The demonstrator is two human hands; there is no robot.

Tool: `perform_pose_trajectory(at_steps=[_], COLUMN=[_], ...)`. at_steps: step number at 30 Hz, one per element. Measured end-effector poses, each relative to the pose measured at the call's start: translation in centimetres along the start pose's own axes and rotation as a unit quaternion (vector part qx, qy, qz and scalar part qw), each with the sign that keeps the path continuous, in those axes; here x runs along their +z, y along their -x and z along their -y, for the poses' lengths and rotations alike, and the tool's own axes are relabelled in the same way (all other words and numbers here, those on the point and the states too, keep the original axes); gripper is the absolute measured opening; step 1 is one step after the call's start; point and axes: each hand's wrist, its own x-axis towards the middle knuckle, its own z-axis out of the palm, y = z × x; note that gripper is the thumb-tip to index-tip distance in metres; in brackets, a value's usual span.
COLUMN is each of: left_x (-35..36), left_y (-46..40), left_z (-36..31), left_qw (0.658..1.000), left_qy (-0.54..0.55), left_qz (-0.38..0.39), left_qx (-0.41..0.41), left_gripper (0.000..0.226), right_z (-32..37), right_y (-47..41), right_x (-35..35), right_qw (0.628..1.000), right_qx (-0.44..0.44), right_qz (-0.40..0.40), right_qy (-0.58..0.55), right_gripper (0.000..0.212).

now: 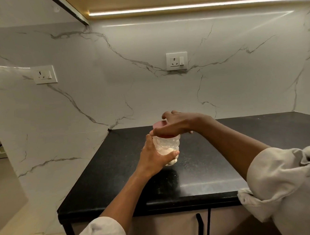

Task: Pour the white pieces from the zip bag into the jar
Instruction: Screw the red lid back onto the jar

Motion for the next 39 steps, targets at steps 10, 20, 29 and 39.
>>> perform_pose_trajectory(at_steps=[10,20,29,39], left_x=[0.4,1.6,1.2,0.8], left_y=[0.2,0.6,0.6,0.2], left_z=[-0.5,-1.1,-0.9,-1.1], left_qw=[1.0,0.995,0.998,0.993], left_qy=[-0.005,-0.054,-0.012,-0.032], left_qz=[-0.002,-0.087,-0.055,-0.112], left_qx=[0.006,-0.019,0.006,-0.001], left_gripper=[0.088,0.091,0.088,0.088], right_z=[-0.4,0.1,-0.4,0.1], right_y=[0.0,0.0,0.3,0.0], right_x=[1.2,3.3,1.5,0.5], right_qw=[0.995,0.974,0.996,0.997], right_qx=[-0.033,0.021,-0.049,-0.069], right_qz=[-0.069,-0.206,-0.073,-0.034], right_qy=[0.059,0.093,0.015,-0.03], right_gripper=[0.083,0.083,0.074,0.081])
